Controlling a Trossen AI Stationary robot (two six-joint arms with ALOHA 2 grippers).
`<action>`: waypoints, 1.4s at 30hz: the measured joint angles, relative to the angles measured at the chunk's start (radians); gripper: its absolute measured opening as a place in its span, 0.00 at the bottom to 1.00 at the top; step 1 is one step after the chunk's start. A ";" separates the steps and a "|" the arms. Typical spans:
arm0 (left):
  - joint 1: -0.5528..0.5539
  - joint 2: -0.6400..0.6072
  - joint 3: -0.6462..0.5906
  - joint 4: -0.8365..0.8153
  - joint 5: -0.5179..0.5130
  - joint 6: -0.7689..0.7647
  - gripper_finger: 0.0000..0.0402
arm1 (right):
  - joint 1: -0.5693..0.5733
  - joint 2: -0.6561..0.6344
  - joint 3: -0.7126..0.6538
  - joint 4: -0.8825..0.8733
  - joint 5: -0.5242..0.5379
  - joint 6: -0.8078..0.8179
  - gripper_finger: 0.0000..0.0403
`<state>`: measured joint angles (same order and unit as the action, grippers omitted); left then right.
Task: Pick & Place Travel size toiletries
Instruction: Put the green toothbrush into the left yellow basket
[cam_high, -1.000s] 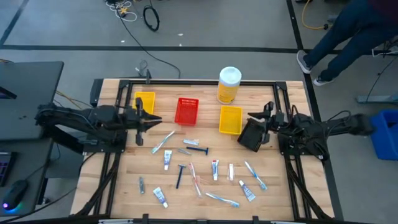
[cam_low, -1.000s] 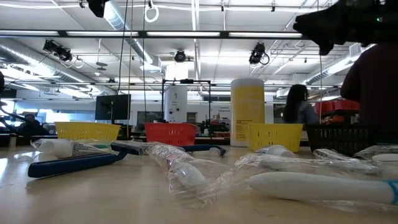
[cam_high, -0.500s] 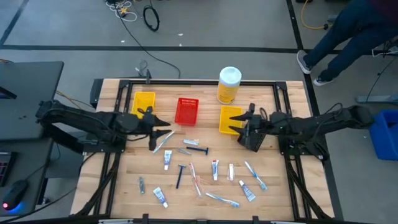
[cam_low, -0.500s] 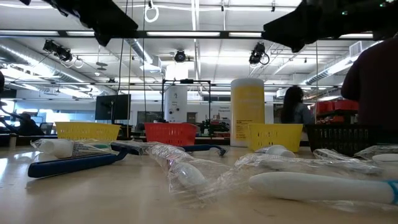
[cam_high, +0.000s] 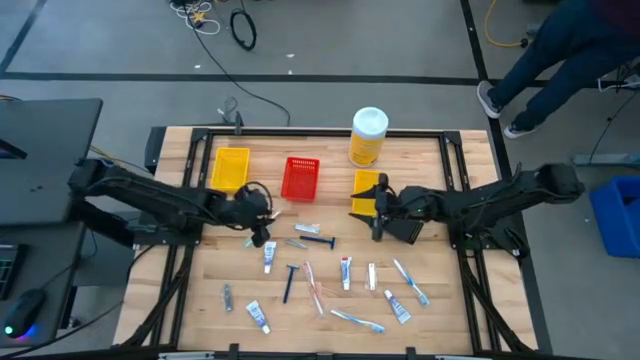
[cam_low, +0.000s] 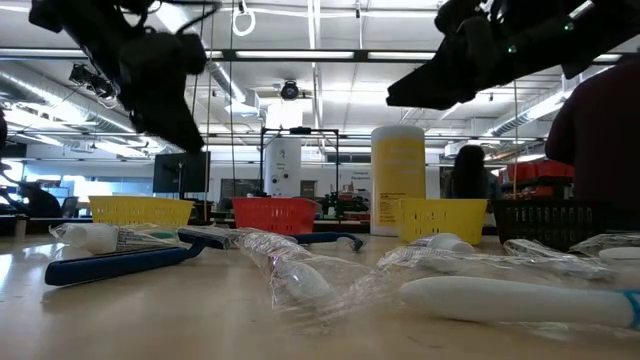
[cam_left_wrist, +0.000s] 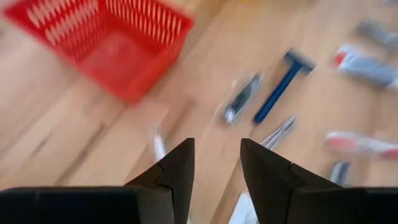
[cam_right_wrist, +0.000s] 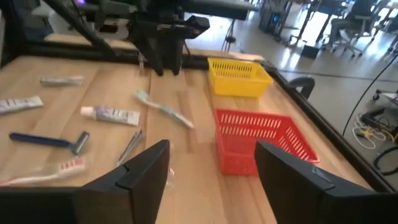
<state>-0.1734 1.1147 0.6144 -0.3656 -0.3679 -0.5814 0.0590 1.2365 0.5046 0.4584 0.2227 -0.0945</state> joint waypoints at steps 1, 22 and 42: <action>0.000 0.025 0.000 -0.002 0.000 -0.012 0.35 | -0.003 0.014 0.002 0.014 0.000 0.000 0.65; 0.094 0.334 0.000 0.022 0.031 -0.182 0.35 | -0.020 0.260 0.120 0.160 -0.081 0.064 0.69; 0.095 0.341 -0.040 0.024 0.061 -0.227 0.09 | -0.033 0.318 0.197 0.104 -0.077 0.056 0.65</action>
<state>-0.0788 1.4555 0.5743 -0.3420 -0.3072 -0.8081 0.0259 1.5543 0.7015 0.5626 0.1460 -0.0385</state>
